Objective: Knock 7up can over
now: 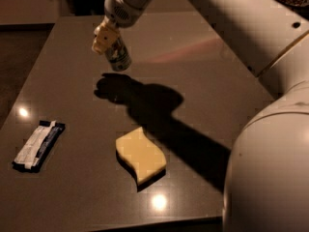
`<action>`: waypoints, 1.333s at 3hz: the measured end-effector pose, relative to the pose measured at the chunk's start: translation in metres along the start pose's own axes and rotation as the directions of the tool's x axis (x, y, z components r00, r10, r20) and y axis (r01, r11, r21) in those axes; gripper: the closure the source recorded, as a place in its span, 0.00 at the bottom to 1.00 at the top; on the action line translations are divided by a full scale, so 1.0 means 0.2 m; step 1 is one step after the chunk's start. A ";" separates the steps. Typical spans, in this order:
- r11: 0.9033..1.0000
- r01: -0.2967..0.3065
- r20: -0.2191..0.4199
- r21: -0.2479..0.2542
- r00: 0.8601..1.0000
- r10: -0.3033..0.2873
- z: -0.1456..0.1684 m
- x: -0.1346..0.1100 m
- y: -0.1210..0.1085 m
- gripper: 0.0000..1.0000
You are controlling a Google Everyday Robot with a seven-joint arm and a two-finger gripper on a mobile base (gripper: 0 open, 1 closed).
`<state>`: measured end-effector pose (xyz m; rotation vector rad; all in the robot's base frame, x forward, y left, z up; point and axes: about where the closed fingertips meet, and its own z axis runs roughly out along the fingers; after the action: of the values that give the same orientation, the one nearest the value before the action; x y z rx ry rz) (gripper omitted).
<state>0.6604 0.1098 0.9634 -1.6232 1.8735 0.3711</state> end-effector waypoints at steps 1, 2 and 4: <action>0.996 0.085 -0.208 0.008 0.975 -0.081 -0.08 0.08 0.00 1.00; 0.981 0.194 -0.381 -0.020 0.905 -0.187 -0.16 0.19 0.04 1.00; 0.924 0.350 -0.577 -0.153 0.728 -0.371 -0.14 0.50 0.13 0.81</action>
Offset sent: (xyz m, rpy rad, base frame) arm -0.0392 -0.0898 -0.0154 -0.7855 -0.0848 0.1714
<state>0.6232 0.0199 0.9192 -2.2644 1.8984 -0.3308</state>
